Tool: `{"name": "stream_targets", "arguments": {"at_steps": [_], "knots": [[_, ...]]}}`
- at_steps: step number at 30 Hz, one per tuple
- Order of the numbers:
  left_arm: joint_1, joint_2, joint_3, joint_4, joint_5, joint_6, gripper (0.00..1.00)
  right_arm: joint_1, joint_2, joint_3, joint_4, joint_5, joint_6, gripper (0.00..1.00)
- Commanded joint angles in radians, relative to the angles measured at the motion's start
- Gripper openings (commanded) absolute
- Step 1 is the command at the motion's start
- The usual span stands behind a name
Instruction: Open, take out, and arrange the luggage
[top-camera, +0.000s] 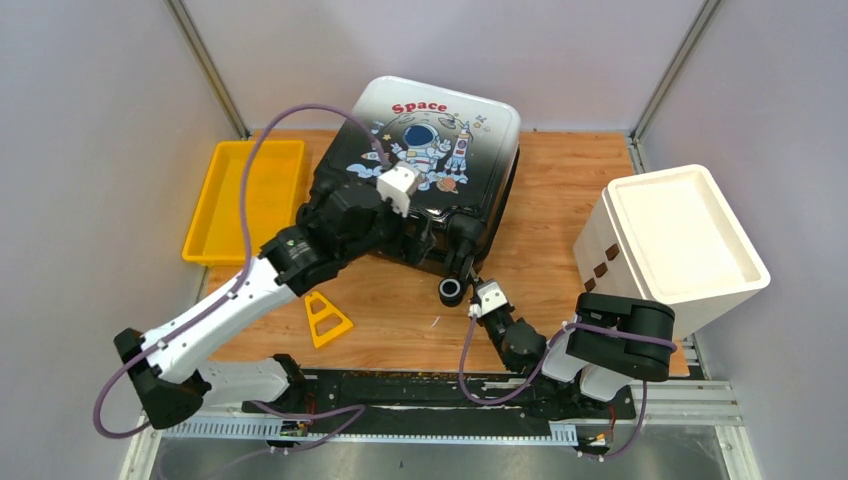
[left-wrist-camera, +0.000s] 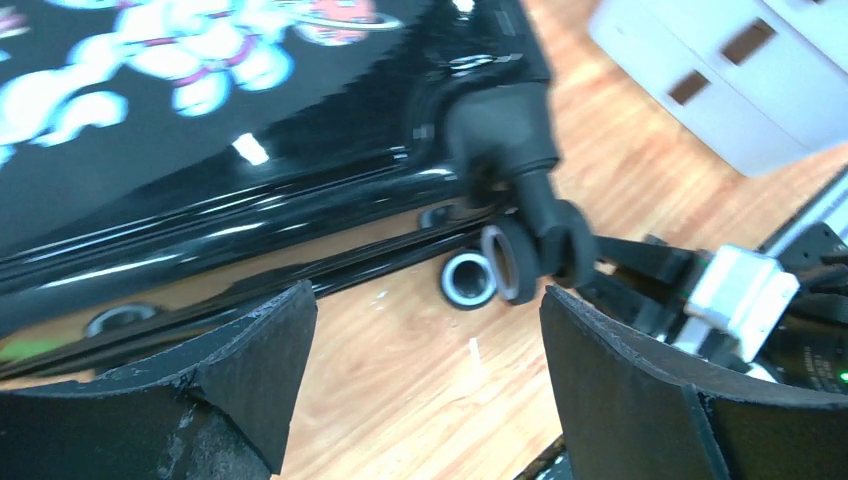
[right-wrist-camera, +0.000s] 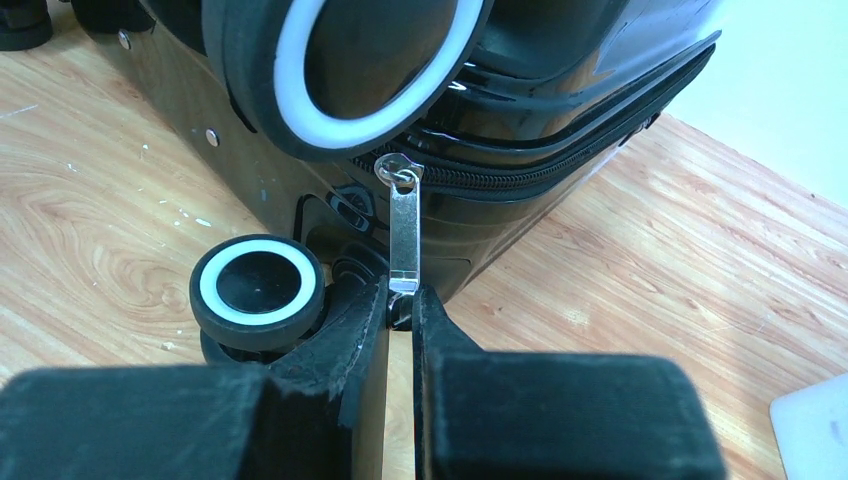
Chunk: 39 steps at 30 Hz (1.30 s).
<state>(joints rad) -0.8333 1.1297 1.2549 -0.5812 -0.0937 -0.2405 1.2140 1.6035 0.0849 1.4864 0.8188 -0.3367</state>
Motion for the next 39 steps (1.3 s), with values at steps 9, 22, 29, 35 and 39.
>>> {"name": "stream_targets", "arguments": {"at_steps": [9, 22, 29, 35, 39], "knots": [[-0.232, 0.302, 0.103, 0.113, -0.140, -0.070, 0.91, 0.002, -0.050, -0.035, 0.131, -0.013, 0.067, 0.00], [-0.242, 0.411, 0.097, 0.088, -0.174, -0.083, 0.68, 0.002, -0.022, -0.015, 0.132, 0.055, 0.086, 0.00], [-0.243, 0.328, 0.055, 0.089, -0.168, -0.092, 0.11, -0.020, -0.034, 0.009, 0.130, 0.137, 0.095, 0.00], [-0.243, 0.273, 0.021, 0.083, -0.161, -0.092, 0.00, -0.100, -0.132, 0.014, 0.074, 0.111, 0.126, 0.00], [-0.242, 0.263, 0.010, 0.055, -0.154, -0.096, 0.00, -0.180, -0.252, 0.028, -0.121, 0.054, 0.210, 0.00]]}}
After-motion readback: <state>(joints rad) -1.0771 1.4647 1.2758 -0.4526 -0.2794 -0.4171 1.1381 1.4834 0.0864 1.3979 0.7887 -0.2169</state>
